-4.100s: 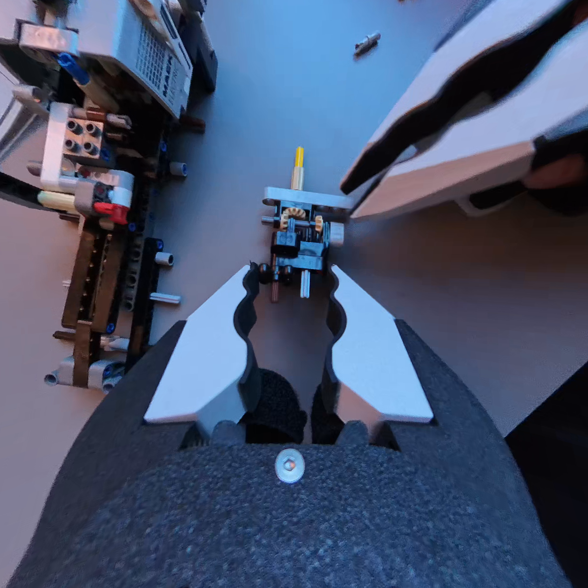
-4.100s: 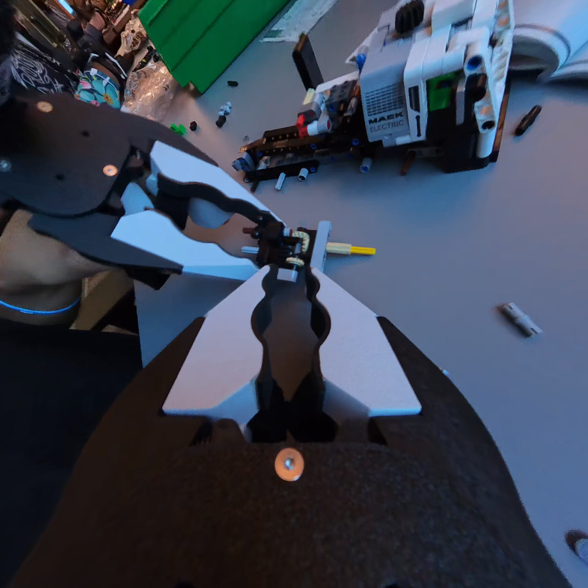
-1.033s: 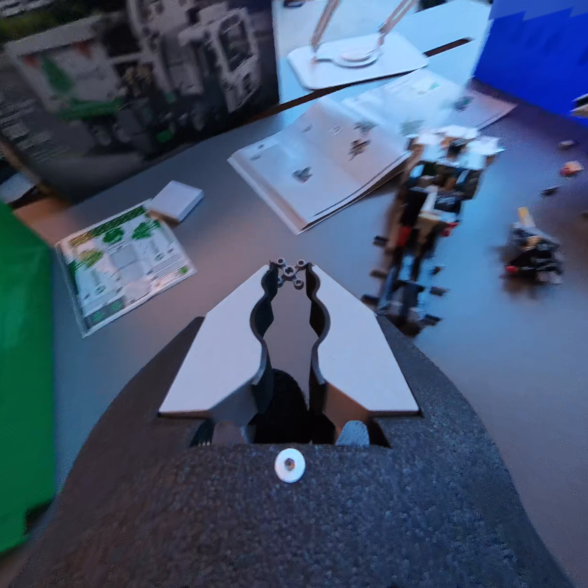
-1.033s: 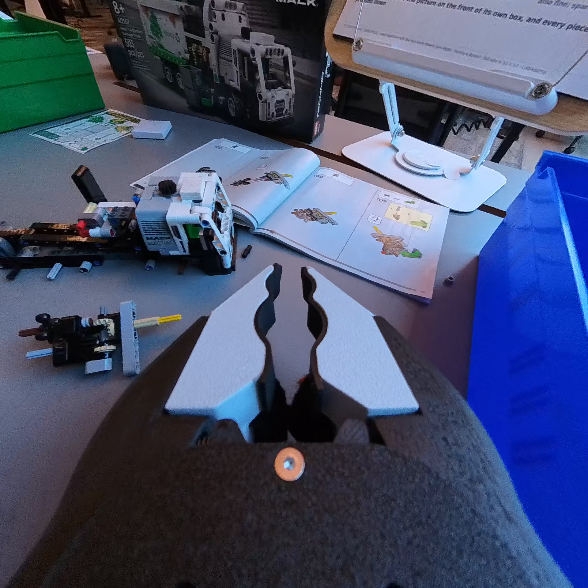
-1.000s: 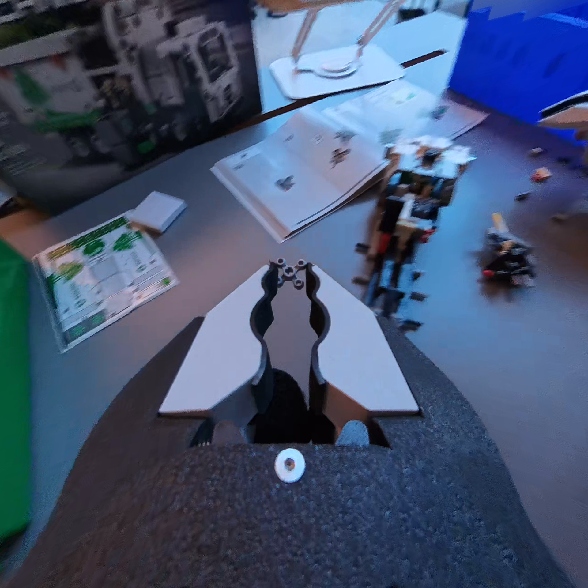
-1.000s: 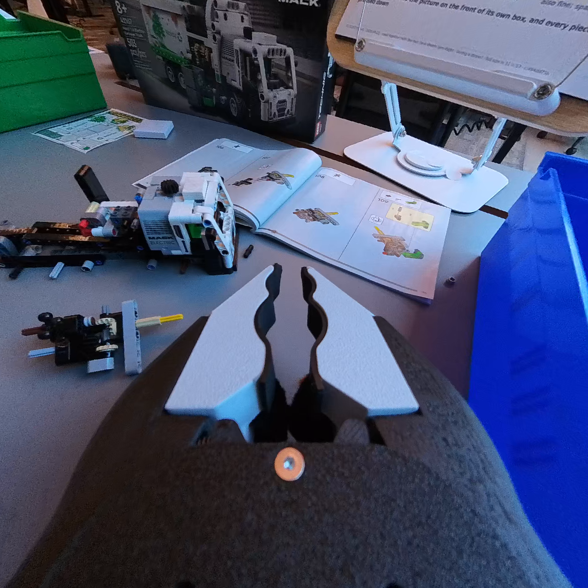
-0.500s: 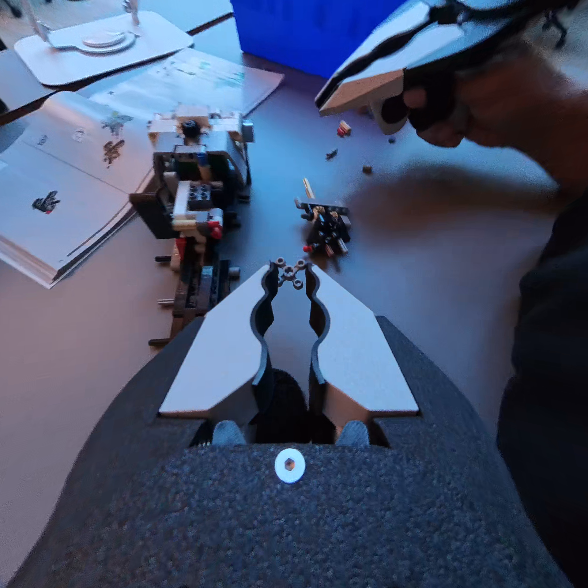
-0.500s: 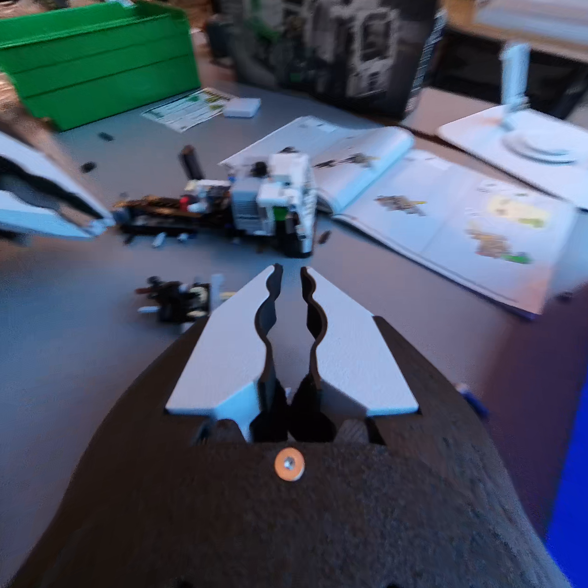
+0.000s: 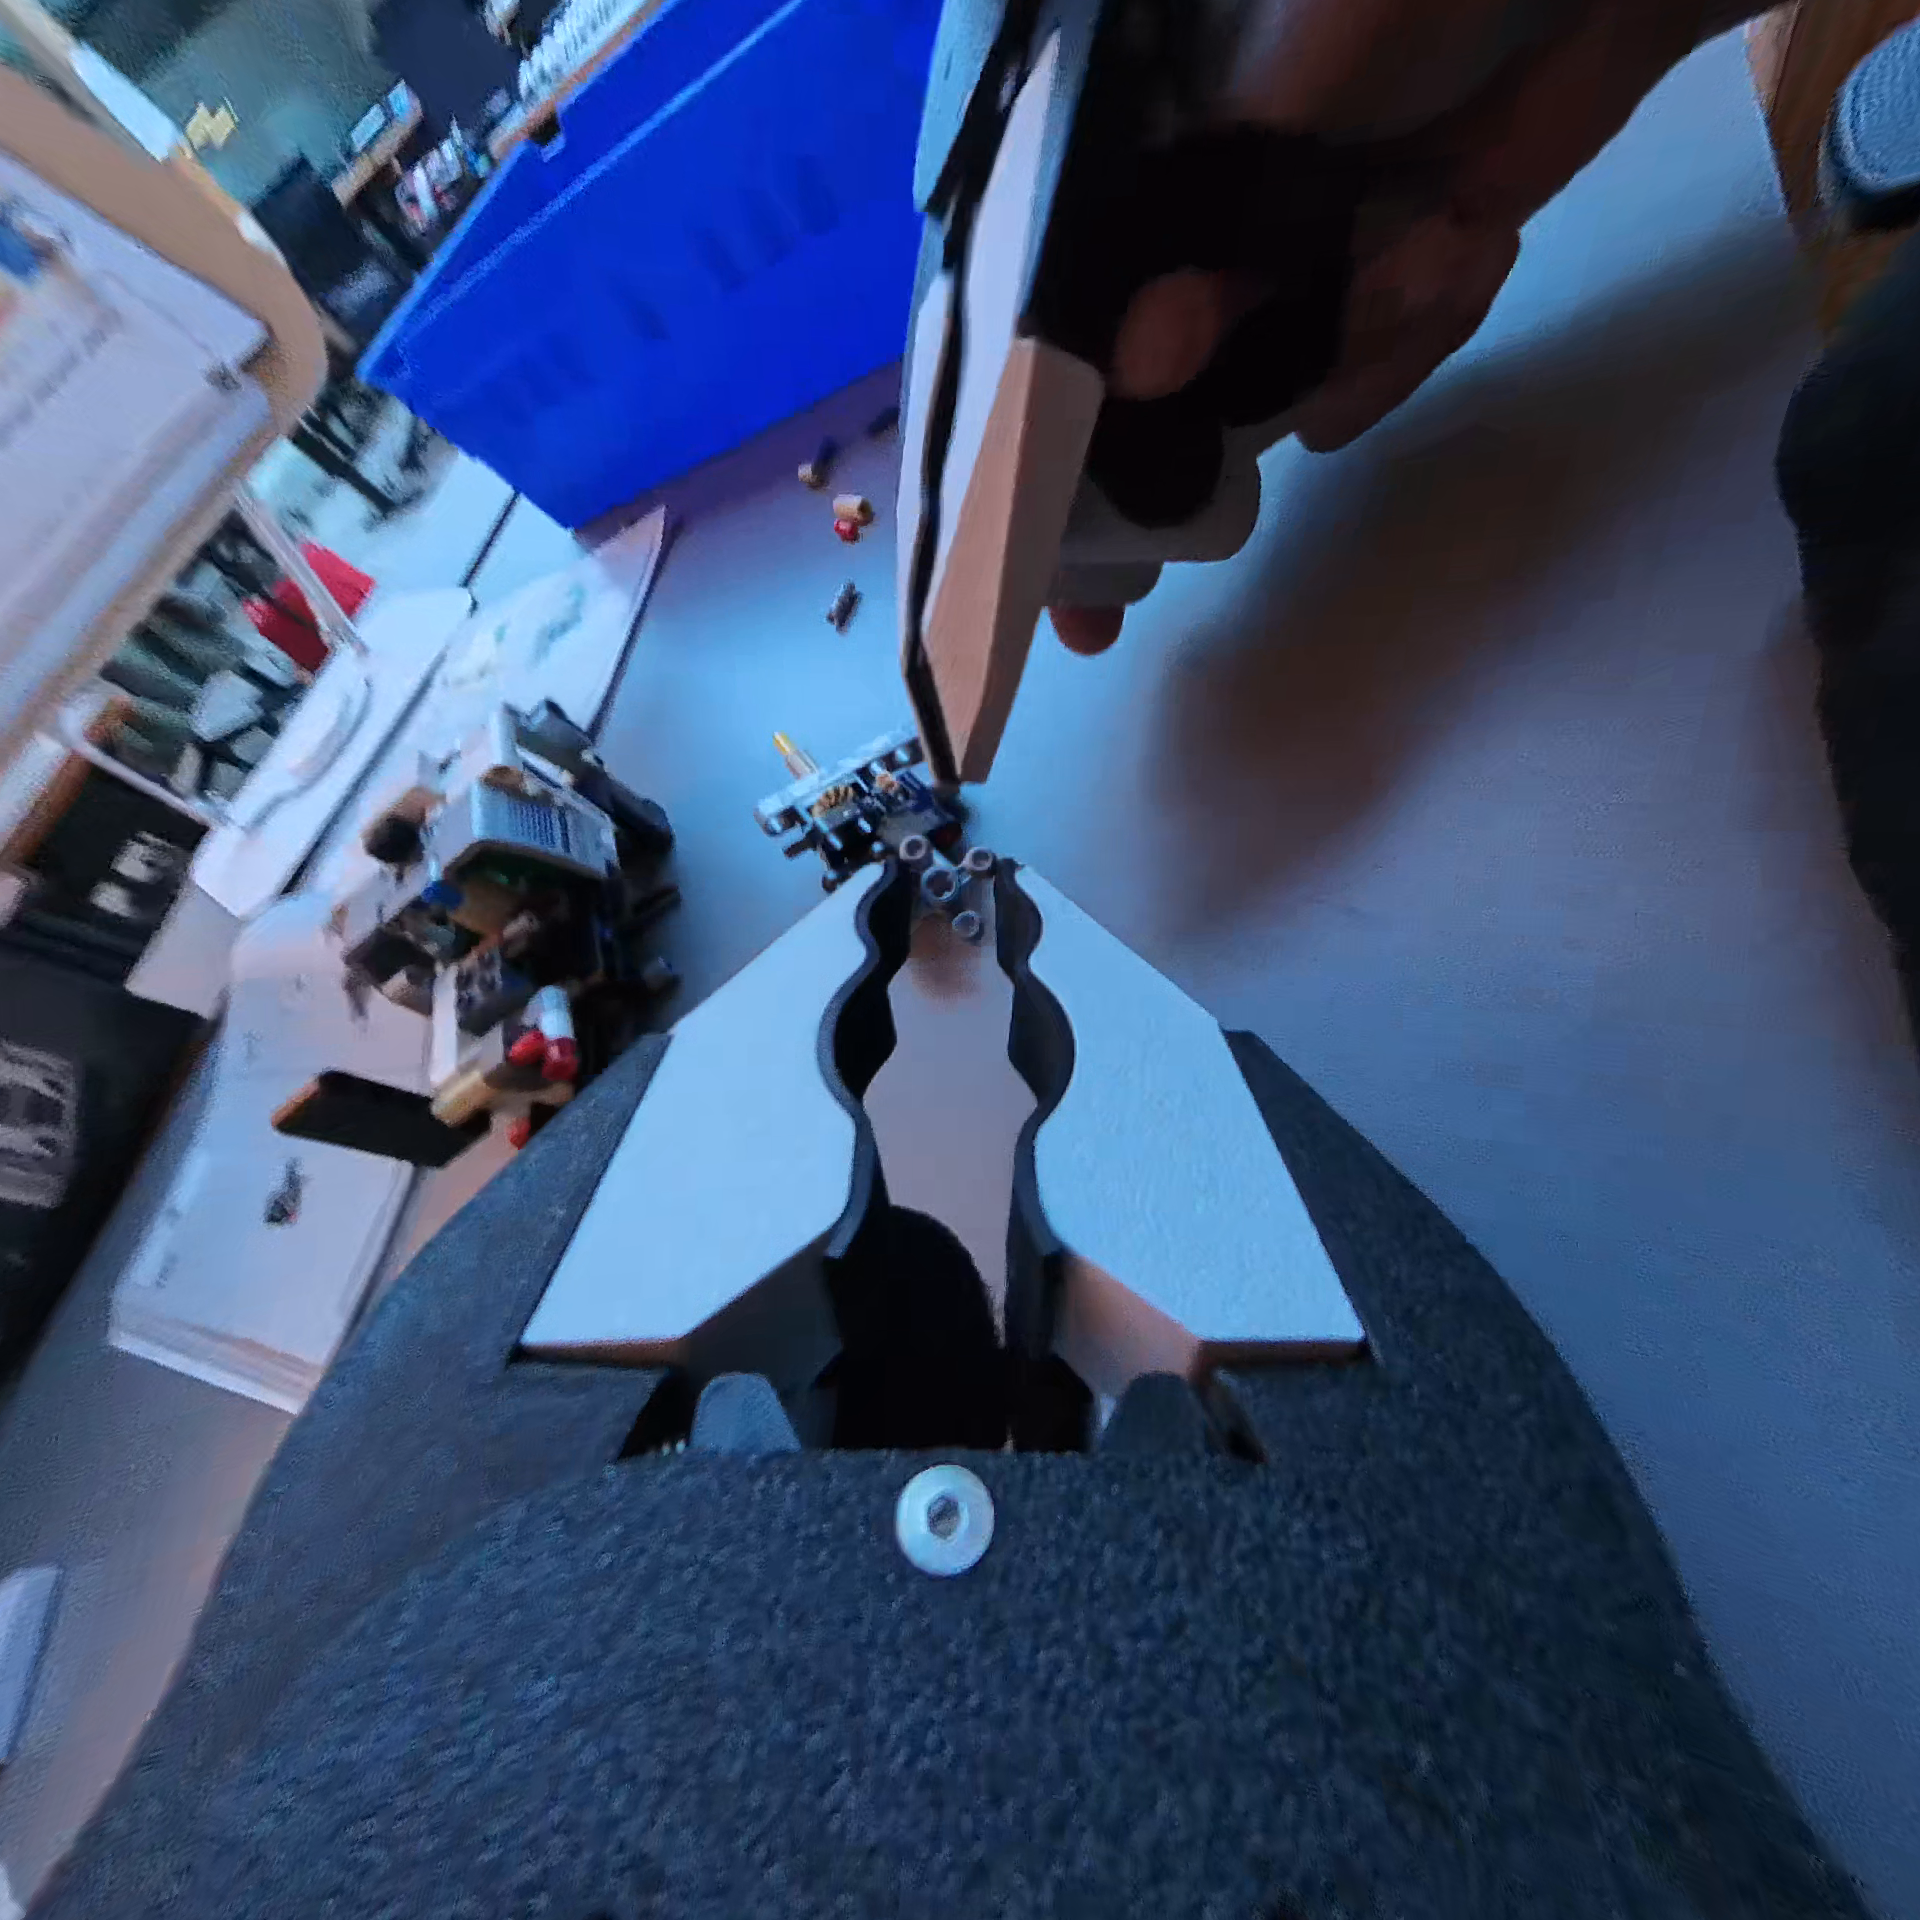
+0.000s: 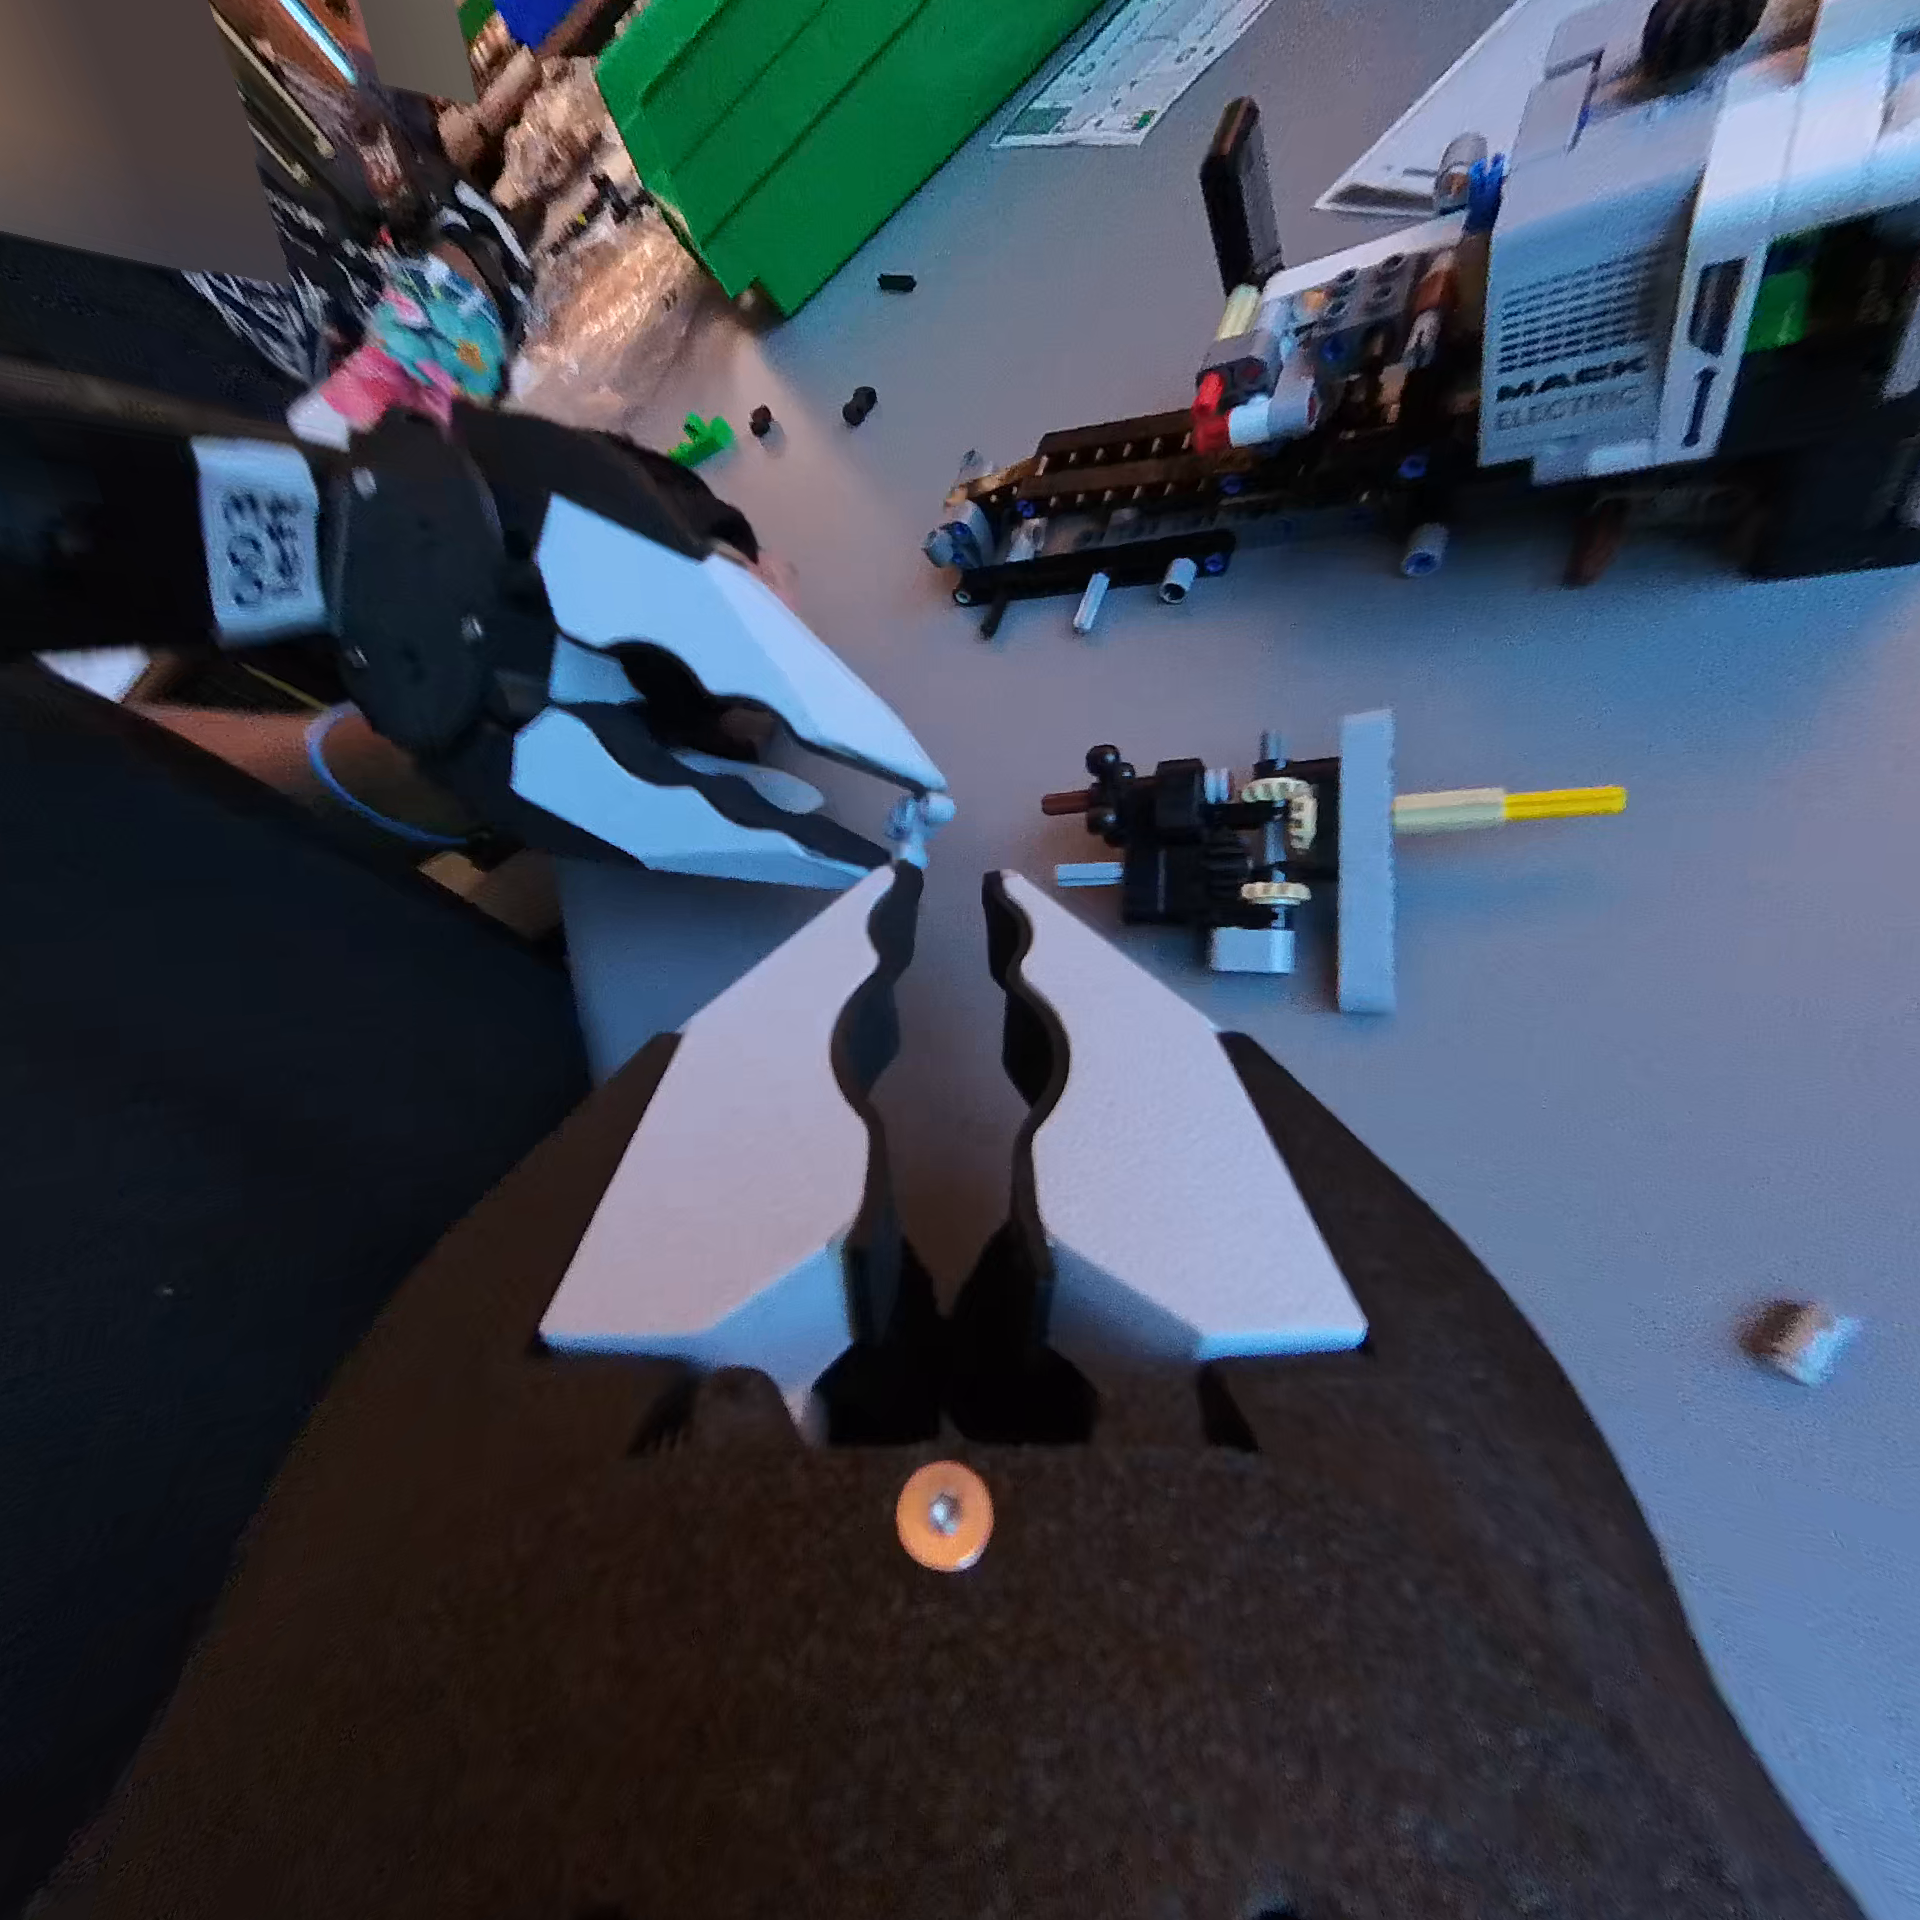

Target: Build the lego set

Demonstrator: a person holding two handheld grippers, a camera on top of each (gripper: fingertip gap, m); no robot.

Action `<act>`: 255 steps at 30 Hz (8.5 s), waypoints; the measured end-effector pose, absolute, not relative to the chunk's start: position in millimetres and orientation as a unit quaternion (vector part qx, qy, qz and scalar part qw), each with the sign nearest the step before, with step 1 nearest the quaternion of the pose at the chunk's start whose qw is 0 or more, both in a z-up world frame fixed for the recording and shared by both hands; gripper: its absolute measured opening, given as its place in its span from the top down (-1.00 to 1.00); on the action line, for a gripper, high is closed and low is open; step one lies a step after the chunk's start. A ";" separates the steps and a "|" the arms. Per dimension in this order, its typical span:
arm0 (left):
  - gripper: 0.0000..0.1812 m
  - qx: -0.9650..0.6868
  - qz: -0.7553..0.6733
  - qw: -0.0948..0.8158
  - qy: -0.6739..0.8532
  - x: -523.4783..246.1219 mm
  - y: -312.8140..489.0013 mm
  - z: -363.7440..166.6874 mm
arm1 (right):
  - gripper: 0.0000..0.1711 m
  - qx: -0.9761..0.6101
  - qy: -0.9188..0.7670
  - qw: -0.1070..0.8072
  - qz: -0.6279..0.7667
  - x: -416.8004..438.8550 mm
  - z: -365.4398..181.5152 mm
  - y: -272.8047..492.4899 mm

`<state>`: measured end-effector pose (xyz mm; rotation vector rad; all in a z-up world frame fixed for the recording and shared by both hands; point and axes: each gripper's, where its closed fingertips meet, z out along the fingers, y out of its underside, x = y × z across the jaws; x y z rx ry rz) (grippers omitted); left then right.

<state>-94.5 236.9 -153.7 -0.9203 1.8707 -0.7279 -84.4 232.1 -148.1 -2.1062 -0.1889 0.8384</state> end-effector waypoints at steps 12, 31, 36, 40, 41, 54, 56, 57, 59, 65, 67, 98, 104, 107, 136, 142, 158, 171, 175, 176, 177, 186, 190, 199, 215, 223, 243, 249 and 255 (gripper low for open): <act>0.87 -0.333 -0.305 0.490 0.746 -94.4 224.7 -141.9 | 0.89 -0.811 -0.028 0.438 0.387 -93.6 -139.4 231.3; 0.87 -0.331 -0.299 0.506 0.739 -93.3 224.4 -137.6 | 0.84 -0.766 -0.002 0.442 0.467 -94.3 -126.8 231.0; 0.87 -0.328 -0.282 0.501 0.749 -91.8 224.1 -144.0 | 0.94 -0.795 -0.021 0.432 0.425 -96.8 -138.2 233.8; 0.88 -0.341 -0.274 0.495 0.751 -90.1 227.4 -148.4 | 0.95 -0.808 -0.028 0.438 0.393 -92.9 -143.3 236.5; 0.87 -0.350 -0.268 0.497 0.748 -89.8 230.4 -149.0 | 0.95 -0.815 -0.029 0.444 0.371 -88.9 -145.9 238.6; 0.96 -0.447 -0.269 0.426 0.740 -86.3 240.1 -163.5 | 0.95 -0.811 -0.026 0.444 0.380 -89.0 -144.0 243.6; 0.96 -0.458 -0.270 0.420 0.735 -86.0 240.3 -164.2 | 0.94 -0.812 -0.027 0.444 0.378 -88.6 -144.4 243.0; 0.96 -0.460 -0.268 0.422 0.734 -86.1 240.8 -164.1 | 0.92 -0.811 -0.038 0.445 0.377 -88.6 -143.3 241.4; 0.96 -0.466 -0.261 0.428 0.729 -88.2 244.8 -163.8 | 0.79 -0.819 -0.049 0.457 0.344 -73.7 -143.8 241.7; 0.96 -0.482 -0.235 0.436 0.722 -100.9 258.5 -167.8 | 0.27 -0.889 -0.107 0.412 0.169 -29.0 -170.6 242.4; 0.96 -0.481 -0.233 0.438 0.723 -102.6 258.6 -167.8 | 0.18 -0.903 -0.121 0.381 0.154 -36.1 -181.1 244.0; 0.96 -0.474 -0.210 0.463 0.719 -118.2 261.2 -165.5 | 0.37 -0.852 -0.315 0.391 0.150 -45.2 -154.4 240.9; 0.96 -0.494 -0.202 0.484 0.694 -119.8 271.3 -158.3 | 0.58 -0.849 -0.271 0.454 -0.008 -73.7 -168.9 245.7; 0.96 -0.503 -0.220 0.484 0.681 -117.9 271.1 -153.8 | 0.60 -0.857 -0.237 0.453 -0.064 -72.0 -174.2 248.3; 0.97 -0.547 -0.256 0.471 0.643 -110.4 262.3 -148.3 | 0.88 -0.842 -0.218 0.467 -0.160 -68.6 -172.7 273.3; 0.96 -0.614 -0.327 0.442 0.567 -112.9 259.7 -120.6 | 0.89 -0.781 -0.231 0.557 -0.165 -80.1 -136.4 273.4; 0.96 -0.660 -0.242 0.397 0.590 -114.8 243.5 -112.7 | 0.89 -0.712 -0.277 0.601 -0.234 -91.2 -115.4 261.0; 0.96 -0.640 -0.193 0.385 0.636 -115.9 242.4 -116.0 | 0.89 -0.704 -0.311 0.585 -0.256 -94.3 -122.2 261.7; 0.96 -0.640 -0.188 0.381 0.640 -116.4 243.0 -117.2 | 0.89 -0.706 -0.307 0.586 -0.251 -93.0 -122.1 262.1; 0.96 -0.640 -0.187 0.382 0.640 -116.3 243.2 -117.0 | 0.89 -0.707 -0.305 0.587 -0.249 -92.5 -121.9 262.1; 0.96 -0.639 -0.188 0.383 0.640 -115.7 243.0 -116.9 | 0.89 -0.706 -0.306 0.588 -0.250 -92.9 -121.1 261.8; 0.97 -0.621 -0.189 0.375 0.662 -119.5 246.0 -115.4 | 0.89 -0.697 -0.320 0.592 -0.248 -96.9 -119.9 260.7; 0.96 -0.651 -0.256 0.351 0.622 -117.6 246.3 -110.9 | 0.89 -0.689 -0.309 0.600 -0.263 -94.7 -113.9 260.0; 0.97 -0.696 -0.403 0.304 0.511 -108.8 242.7 -108.5 | 0.90 -0.677 -0.301 0.591 -0.318 -86.9 -109.7 260.0; 0.97 -0.679 -0.479 0.250 0.496 -105.6 233.0 -104.6 | 0.93 -0.681 -0.298 0.611 -0.273 -89.7 -109.4 260.0; 0.97 -0.699 -0.450 0.259 0.492 -111.8 243.6 -115.6 | 0.93 -0.687 -0.322 0.606 -0.239 -98.2 -118.3 260.5; 0.97 -0.697 -0.500 0.229 0.460 -111.5 240.9 -113.1 | 0.93 -0.685 -0.318 0.623 -0.202 -100.0 -116.6 260.8; 0.97 -0.704 -0.511 0.210 0.446 -109.2 238.6 -104.7 | 0.93 -0.670 -0.320 0.644 -0.185 -97.8 -107.2 258.1; 0.97 -0.694 -0.575 0.117 0.417 -117.5 231.3 -95.3 | 0.94 -0.608 -0.359 0.649 -0.283 -103.8 -96.9 252.3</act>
